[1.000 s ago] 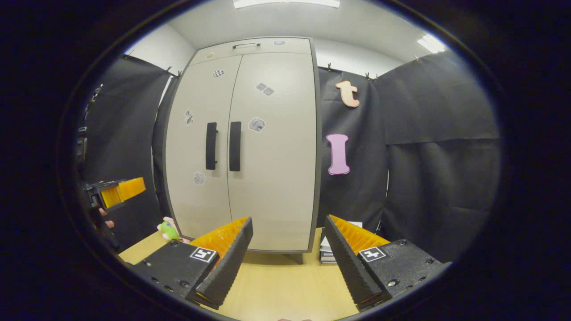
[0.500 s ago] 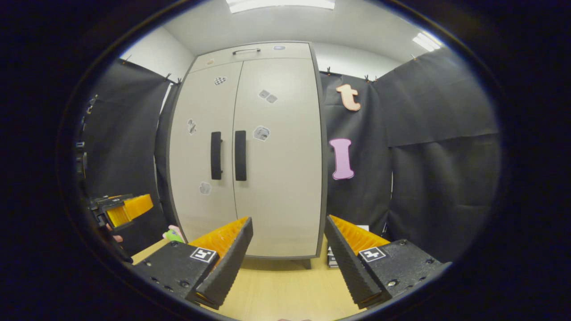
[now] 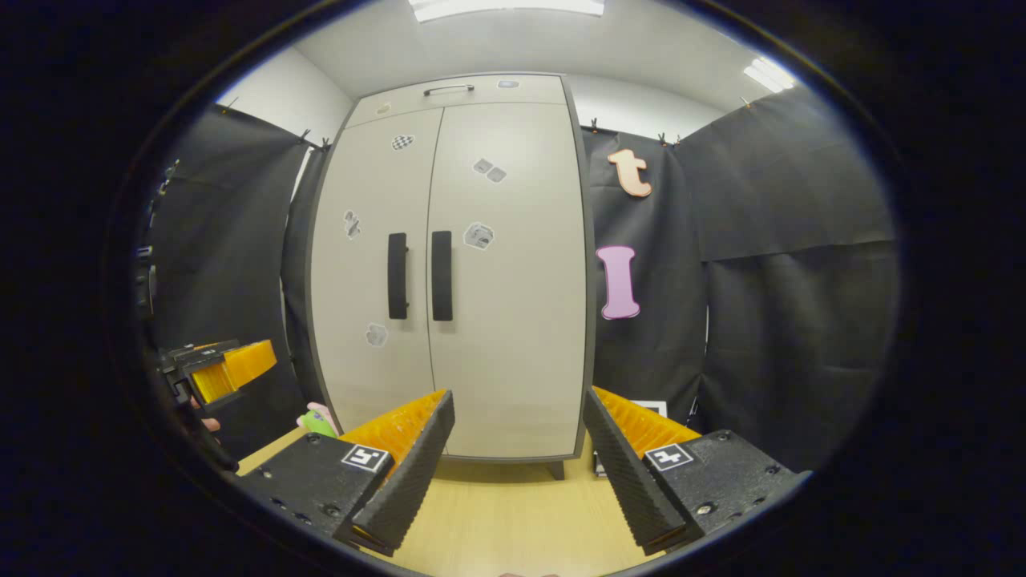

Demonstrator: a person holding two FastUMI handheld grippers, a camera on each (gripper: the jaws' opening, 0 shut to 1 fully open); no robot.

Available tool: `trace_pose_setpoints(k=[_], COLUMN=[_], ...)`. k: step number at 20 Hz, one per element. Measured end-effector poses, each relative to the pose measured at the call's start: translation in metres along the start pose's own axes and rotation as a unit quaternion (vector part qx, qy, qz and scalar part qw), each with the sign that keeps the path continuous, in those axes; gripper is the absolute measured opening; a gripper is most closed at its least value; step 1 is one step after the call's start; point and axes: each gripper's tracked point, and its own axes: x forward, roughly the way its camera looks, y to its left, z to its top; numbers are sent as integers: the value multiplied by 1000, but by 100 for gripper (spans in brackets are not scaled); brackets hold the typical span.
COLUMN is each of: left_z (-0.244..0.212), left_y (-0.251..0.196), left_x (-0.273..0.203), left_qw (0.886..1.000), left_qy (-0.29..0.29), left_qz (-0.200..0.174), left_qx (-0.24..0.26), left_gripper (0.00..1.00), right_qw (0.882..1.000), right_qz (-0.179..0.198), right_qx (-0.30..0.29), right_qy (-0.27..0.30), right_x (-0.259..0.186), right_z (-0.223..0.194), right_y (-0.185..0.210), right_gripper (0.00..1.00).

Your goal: Open the right door of the double-door shoe cabinet with the right hand, and open the left door with the left hand.

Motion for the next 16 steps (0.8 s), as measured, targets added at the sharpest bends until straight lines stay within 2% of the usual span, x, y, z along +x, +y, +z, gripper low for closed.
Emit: trace_pose_setpoints(k=[7, 11, 15, 16], left_z=[-6, -22, -35, -36], left_y=[1, -2, -5, -5], left_x=[-9, -17, -26, -27], left_qw=[1000, 999, 999, 999], left_qy=[9, 27, 46, 47], left_qz=[-14, -22, -26, -26], left_qx=[5, 10, 5, 3], left_gripper=[95, 95, 95, 95], right_qw=[1000, 998, 998, 998], right_qz=[19, 51, 52, 51], right_qx=[-8, 19, 22, 19], right_qy=[-17, -18, -24, -23], right_x=[29, 66, 112, 125], right_z=[29, 51, 69, 72], right_y=[25, 49, 59, 61], right_gripper=[100, 100, 98, 100])
